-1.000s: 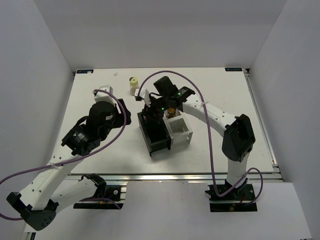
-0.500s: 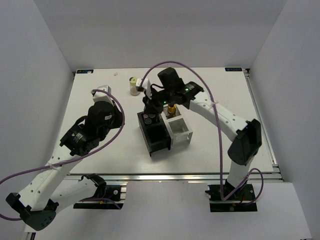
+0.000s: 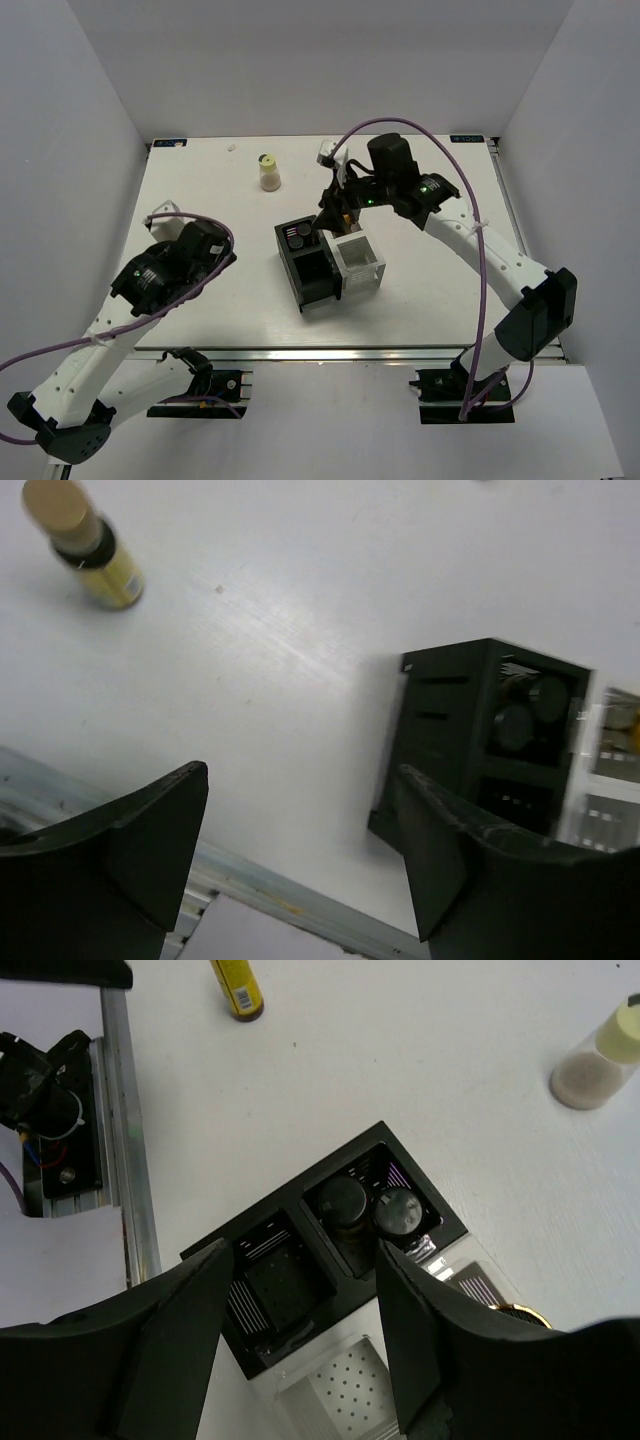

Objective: Organize the condiment bottles

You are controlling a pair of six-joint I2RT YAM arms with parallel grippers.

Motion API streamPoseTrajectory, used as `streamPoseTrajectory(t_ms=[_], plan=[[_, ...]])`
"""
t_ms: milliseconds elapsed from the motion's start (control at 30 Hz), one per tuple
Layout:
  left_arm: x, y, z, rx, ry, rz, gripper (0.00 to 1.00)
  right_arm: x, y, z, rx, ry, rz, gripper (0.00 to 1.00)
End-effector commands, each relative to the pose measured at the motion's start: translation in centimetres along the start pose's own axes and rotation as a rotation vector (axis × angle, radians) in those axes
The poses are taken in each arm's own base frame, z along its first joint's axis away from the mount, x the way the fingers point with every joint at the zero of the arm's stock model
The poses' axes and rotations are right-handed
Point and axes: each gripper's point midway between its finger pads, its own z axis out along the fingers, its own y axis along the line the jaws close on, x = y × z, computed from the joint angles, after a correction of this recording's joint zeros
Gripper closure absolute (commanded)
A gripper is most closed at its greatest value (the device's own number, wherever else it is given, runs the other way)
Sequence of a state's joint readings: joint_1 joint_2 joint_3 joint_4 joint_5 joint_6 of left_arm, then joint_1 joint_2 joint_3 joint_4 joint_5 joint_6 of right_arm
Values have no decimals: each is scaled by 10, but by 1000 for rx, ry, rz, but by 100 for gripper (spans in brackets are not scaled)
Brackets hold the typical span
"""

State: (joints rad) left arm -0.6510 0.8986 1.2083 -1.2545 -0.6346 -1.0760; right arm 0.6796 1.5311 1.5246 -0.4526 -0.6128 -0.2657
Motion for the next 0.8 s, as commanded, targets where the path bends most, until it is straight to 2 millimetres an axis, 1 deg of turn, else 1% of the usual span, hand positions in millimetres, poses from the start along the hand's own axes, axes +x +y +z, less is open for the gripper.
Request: streamPoseTrajectory(t_ms=[0, 67, 167, 233, 333, 367, 400, 433, 467, 500, 533, 567, 600, 633, 667, 733, 767], plan=[[23, 47, 10, -198, 14, -64, 15, -16, 0, -11, -11, -62, 19, 35], [34, 56, 20, -248, 17, -54, 11, -15, -5, -16, -8, -69, 40, 35], [37, 66, 30, -307, -12, -53, 9, -10, -9, -20, -14, -71, 64, 35], [35, 69, 33, -329, -31, -45, 9, -8, -11, -23, -12, -73, 70, 35], [30, 81, 40, -381, -77, -23, 10, -4, -13, -27, -10, -76, 77, 34], [27, 81, 44, -383, -88, -2, 10, -4, -13, -27, -10, -78, 79, 33], [24, 90, 50, -421, -93, 6, 10, -3, -14, -28, -9, -79, 80, 33], [23, 93, 56, -429, -85, 18, 10, -4, -15, -30, -6, -81, 81, 32], [17, 90, 67, -412, -79, 59, 10, -3, -15, -31, -4, -82, 82, 32], [13, 109, 76, -476, -65, 19, 10, -3, -16, -32, 0, -84, 81, 32], [15, 109, 83, -459, -22, 11, 11, -4, -17, -34, 4, -87, 78, 32], [5, 115, 91, -468, -29, 7, 11, -4, -18, -36, 8, -87, 79, 32], [4, 116, 95, -464, -18, 2, 11, -4, -19, -38, 14, -89, 79, 32], [-2, 114, 99, -453, -23, 25, 11, -3, -20, -39, 18, -89, 79, 32], [-5, 118, 103, -464, -21, 18, 11, -4, -21, -41, 24, -92, 77, 32], [-6, 117, 114, -456, 17, 43, 10, -2, -23, -43, 32, -94, 82, 31], [-7, 120, 118, -466, 29, 34, 9, -3, -23, -44, 34, -96, 83, 31]])
